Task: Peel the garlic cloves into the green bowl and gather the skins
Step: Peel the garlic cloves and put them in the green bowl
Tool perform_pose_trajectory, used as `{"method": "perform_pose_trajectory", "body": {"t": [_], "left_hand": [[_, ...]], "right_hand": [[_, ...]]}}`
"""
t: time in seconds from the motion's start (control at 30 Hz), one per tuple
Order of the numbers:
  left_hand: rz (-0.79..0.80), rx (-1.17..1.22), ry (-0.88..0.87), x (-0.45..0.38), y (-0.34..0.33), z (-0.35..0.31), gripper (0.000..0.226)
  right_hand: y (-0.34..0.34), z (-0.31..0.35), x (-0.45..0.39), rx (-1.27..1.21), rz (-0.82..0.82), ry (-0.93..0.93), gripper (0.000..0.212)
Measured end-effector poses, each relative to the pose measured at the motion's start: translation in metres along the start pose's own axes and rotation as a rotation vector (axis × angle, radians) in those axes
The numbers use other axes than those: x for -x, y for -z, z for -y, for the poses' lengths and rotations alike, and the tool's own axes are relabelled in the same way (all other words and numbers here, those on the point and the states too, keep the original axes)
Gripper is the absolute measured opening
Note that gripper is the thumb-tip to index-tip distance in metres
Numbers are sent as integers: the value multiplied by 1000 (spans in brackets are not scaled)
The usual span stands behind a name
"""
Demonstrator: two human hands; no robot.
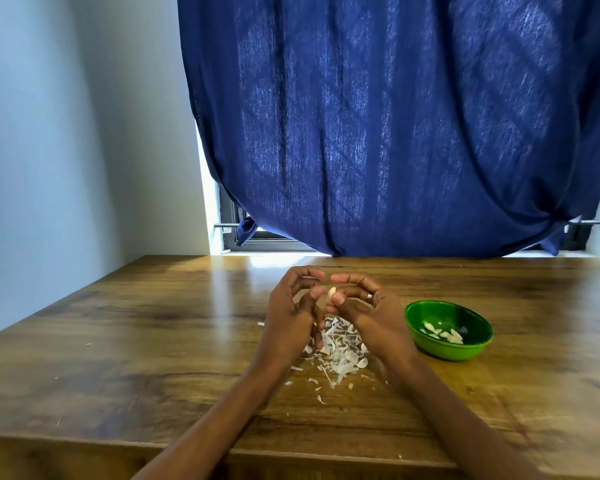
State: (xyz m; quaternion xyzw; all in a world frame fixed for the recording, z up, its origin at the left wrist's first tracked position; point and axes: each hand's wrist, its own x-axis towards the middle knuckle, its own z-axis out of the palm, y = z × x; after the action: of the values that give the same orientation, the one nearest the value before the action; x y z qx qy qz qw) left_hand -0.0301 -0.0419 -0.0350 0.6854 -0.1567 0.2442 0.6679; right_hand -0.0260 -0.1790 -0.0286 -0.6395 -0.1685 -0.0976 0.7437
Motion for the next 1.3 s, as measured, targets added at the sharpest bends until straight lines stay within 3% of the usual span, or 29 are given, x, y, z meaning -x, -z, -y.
{"method": "perform_pose_trajectory", "body": {"t": [0.33, 0.6, 1.3], "left_hand": [[-50, -157, -27, 2, 1, -2, 10], [-122, -236, -120, 4, 1, -4, 7], [93, -153, -70, 2, 3, -1, 9]], "right_hand": [[3, 6, 2, -119, -49, -71, 16], [4, 1, 0, 165, -89, -35, 8], [3, 8, 4, 58, 13, -58, 5]]}}
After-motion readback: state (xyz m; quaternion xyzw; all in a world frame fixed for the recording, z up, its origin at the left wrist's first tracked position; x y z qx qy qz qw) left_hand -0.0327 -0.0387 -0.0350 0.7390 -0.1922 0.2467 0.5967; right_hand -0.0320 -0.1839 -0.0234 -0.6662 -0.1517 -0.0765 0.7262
